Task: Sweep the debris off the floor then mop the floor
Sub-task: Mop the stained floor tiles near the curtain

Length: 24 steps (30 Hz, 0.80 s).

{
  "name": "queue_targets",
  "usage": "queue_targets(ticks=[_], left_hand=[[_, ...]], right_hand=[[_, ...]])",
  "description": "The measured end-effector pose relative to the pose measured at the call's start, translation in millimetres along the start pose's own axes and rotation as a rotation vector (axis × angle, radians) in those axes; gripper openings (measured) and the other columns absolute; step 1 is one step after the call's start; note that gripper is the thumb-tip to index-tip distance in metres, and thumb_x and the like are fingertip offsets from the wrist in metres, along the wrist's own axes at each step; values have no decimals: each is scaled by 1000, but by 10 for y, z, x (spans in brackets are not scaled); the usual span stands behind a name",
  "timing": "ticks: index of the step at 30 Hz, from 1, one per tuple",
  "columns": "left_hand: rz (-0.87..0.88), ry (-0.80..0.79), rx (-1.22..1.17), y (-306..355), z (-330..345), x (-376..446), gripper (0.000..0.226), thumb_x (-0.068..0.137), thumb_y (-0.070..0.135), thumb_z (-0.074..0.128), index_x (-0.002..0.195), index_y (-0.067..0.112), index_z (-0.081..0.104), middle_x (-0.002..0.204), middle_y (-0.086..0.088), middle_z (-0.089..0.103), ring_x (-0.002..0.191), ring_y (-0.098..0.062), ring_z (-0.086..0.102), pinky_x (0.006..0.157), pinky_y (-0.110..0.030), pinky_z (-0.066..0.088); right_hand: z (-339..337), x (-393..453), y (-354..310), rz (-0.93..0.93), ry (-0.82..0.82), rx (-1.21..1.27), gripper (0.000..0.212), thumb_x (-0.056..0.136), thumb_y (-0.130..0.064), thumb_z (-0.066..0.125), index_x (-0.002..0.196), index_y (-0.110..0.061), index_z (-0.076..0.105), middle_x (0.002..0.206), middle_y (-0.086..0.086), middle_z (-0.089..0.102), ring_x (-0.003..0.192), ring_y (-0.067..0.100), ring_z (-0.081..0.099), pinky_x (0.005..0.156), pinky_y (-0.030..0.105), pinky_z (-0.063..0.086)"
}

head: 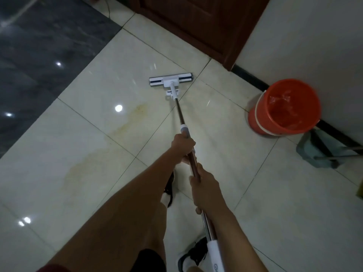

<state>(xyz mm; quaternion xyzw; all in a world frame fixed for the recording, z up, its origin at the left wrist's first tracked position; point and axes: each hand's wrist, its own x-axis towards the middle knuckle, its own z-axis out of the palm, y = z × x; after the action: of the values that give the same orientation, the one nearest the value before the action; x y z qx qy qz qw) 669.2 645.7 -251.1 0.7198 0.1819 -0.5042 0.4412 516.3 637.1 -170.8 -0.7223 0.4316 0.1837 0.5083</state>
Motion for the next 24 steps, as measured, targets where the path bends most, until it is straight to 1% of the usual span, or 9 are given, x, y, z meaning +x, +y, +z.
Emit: queue_targets(ticks=[4, 8, 10, 12, 15, 17, 19, 21, 24], left_hand=[[13, 4, 44, 765, -306, 339, 27, 97, 20, 54, 108, -4, 61, 84, -18, 67, 71, -37, 69, 72, -62, 61], [94, -28, 208, 1529, -582, 720, 9, 102, 15, 47, 110, 13, 47, 81, -10, 58, 64, -29, 64, 50, -39, 60], [114, -46, 257, 1810, -692, 937, 4, 103, 13, 48, 100, 16, 47, 81, -8, 55, 63, -26, 63, 44, -33, 57], [126, -55, 280, 1986, -756, 1028, 23, 104, 13, 48, 82, 18, 45, 80, -7, 55, 63, -24, 62, 42, -30, 56], [137, -63, 306, 2000, -742, 1072, 29, 104, 12, 48, 77, 21, 40, 79, -6, 54, 61, -23, 60, 40, -29, 54], [106, -43, 301, 1858, -719, 1098, 24, 103, 13, 49, 80, 20, 42, 81, -10, 56, 63, -28, 64, 44, -35, 57], [90, -26, 245, 1713, -690, 1017, 3, 100, 13, 49, 99, 11, 51, 86, -17, 60, 68, -37, 70, 58, -52, 62], [65, -24, 209, 1581, -683, 947, 28, 99, 19, 41, 119, 5, 53, 82, -16, 57, 66, -37, 67, 69, -65, 60], [48, -5, 172, 1344, -641, 729, 34, 99, 19, 36, 121, 1, 55, 78, -15, 54, 61, -32, 60, 77, -65, 59]], right_hand=[[-26, 639, -652, -21, 19, -18, 31, 101, -23, 46, 132, -19, 50, 90, 0, 56, 73, 17, 54, 66, 27, 49], [-50, 1318, -1255, -35, 35, -39, 31, 99, -23, 48, 129, -15, 52, 92, 3, 55, 80, 21, 54, 73, 33, 49], [-63, 1612, -1499, -11, 37, -21, 31, 99, -25, 48, 128, -15, 53, 94, 5, 57, 82, 23, 57, 76, 37, 53], [-72, 1803, -1645, -4, 41, -29, 32, 99, -25, 47, 129, -15, 52, 99, 7, 58, 83, 25, 59, 78, 39, 56], [-70, 1831, -1662, 5, 46, -52, 33, 100, -25, 45, 132, -17, 51, 100, 6, 59, 86, 26, 61, 82, 41, 57], [-10, 1709, -1590, 28, 40, -75, 35, 101, -25, 45, 135, -19, 48, 106, 8, 63, 93, 29, 66, 83, 42, 57], [78, 1553, -1515, 32, 34, -82, 40, 101, -24, 43, 141, -22, 43, 113, 9, 64, 100, 32, 66, 87, 45, 57], [148, 1405, -1455, 42, 23, -53, 44, 101, -23, 42, 145, -22, 38, 116, 10, 62, 102, 34, 67, 86, 48, 58], [210, 1144, -1302, 45, -2, -78, 45, 100, -20, 41, 145, -18, 36, 117, 11, 61, 100, 35, 67, 86, 49, 57]])
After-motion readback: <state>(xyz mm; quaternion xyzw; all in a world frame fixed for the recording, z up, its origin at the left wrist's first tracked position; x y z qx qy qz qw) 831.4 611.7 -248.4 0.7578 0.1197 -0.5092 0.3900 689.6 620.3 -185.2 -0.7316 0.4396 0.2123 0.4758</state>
